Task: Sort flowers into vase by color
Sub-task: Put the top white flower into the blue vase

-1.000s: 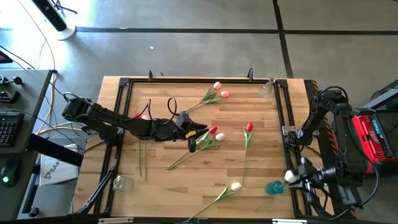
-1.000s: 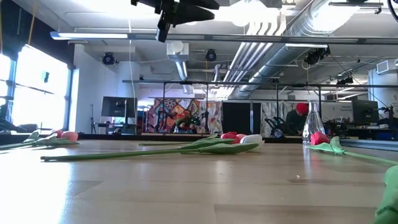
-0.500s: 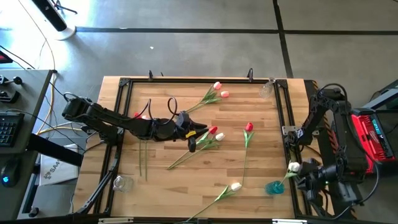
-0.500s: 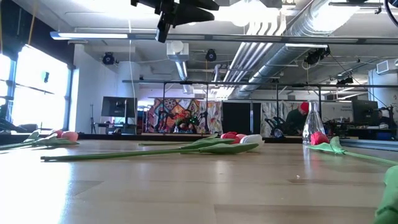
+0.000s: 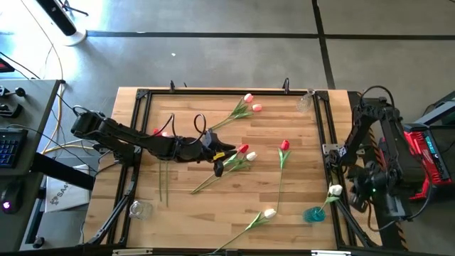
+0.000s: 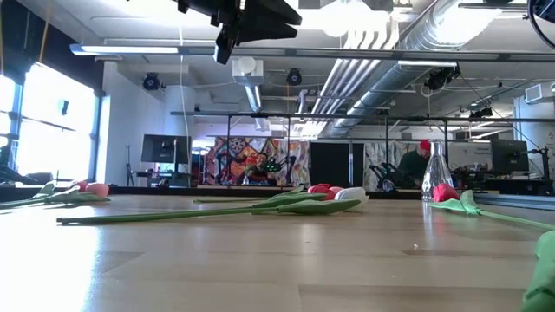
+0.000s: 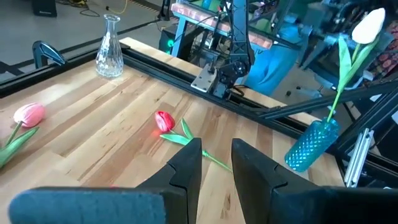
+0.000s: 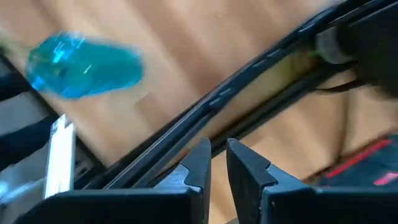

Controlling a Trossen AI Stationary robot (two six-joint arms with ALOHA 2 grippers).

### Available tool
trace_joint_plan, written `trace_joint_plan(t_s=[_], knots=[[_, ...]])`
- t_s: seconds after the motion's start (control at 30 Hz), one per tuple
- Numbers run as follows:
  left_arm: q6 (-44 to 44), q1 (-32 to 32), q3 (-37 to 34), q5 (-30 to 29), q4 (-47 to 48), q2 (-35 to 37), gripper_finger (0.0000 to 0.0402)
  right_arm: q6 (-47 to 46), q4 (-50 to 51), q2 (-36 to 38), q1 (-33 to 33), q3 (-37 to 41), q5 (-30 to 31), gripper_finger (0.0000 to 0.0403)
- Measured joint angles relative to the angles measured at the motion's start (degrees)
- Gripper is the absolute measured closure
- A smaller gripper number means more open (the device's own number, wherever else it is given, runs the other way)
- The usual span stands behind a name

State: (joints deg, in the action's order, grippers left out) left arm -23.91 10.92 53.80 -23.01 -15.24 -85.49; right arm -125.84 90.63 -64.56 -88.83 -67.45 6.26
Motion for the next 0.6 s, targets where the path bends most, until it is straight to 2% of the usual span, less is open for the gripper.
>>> trace_joint_plan(t_s=[0.07,0.2,0.43,0.6], knots=[[-0.01,0.0,0.0,0.48,0.6,0.0,0.0328,3.47,-1.23,2.04,0.8,-0.1,1.32,0.0363],[0.01,0.0,0.0,2.91,1.64,0.0,0.0328,2.66,-0.73,6.12,2.84,-0.07,5.41,0.0363],[0.05,0.02,0.0,7.88,4.16,0.0,0.0328,3.85,-0.66,12.45,6.66,-0.03,20.23,0.0363],[-1.36,0.02,0.0,11.39,5.47,0.0,0.0328,4.64,-0.61,17.12,9.65,-0.03,33.55,0.0363]])
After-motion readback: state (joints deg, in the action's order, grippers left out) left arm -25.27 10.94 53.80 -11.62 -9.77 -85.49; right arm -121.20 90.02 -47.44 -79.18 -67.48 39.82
